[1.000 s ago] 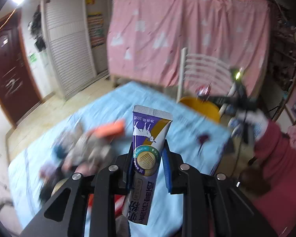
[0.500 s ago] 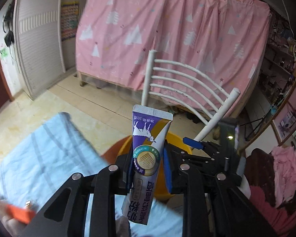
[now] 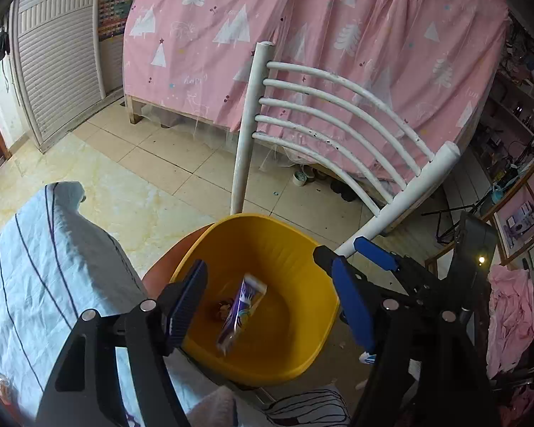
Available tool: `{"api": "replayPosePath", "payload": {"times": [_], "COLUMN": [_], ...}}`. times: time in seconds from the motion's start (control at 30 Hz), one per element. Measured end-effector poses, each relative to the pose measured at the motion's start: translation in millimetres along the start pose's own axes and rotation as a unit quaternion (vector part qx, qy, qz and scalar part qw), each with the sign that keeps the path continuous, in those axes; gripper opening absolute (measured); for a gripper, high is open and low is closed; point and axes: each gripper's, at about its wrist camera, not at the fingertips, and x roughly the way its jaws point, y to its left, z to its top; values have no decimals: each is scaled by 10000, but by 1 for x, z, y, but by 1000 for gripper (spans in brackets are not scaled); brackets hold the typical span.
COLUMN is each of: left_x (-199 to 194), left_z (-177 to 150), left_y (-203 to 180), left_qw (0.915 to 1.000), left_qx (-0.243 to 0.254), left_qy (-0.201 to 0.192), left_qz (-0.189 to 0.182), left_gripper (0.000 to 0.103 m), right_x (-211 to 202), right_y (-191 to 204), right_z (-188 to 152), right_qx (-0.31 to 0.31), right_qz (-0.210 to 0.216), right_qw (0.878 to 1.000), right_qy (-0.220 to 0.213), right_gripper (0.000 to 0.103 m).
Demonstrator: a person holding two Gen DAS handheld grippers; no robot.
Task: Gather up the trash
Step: 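Open the right tool over the yellow bin while the left tool drops the tube in, then move both tools back over the items on the bed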
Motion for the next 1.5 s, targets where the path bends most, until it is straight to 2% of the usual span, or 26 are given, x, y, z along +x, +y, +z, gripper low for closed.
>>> {"api": "replayPosePath", "payload": {"times": [0.37, 0.47, 0.67, 0.9, 1.2, 1.4, 1.5], "left_x": [-64, -85, -135, -200, -251, -290, -309], "left_z": [-9, -16, -33, -69, -104, -136, -157], "left_y": [18, 25, 48, 88, 135, 166, 189], "left_qw": [9989, 9979, 9945, 9867, 9785, 9696, 9624], "left_qx": [-197, -292, -479, -709, -1029, -1184, -1344], "left_qy": [-436, -583, -916, -1318, -1490, -1689, -1744], "left_qz": [-9, 5, 185, 630, 989, 1316, 1592], "left_gripper": [66, 67, 71, 75, 77, 78, 79], "right_x": [-28, -36, -50, -54, -56, -60, -62], "right_y": [30, 40, 81, 139, 204, 245, 265], "right_z": [1, 3, 0, -6, -21, -33, -42], "right_qx": [-152, -106, -436, -903, -1356, -1718, -1899], "right_qz": [141, 335, 550, 876, 1197, 1369, 1510], "right_qw": [9996, 9991, 9972, 9919, 9835, 9756, 9700], "right_qy": [-206, -217, -273, -172, -52, 49, 130], "right_gripper": [80, 82, 84, 85, 86, 87, 87]}}
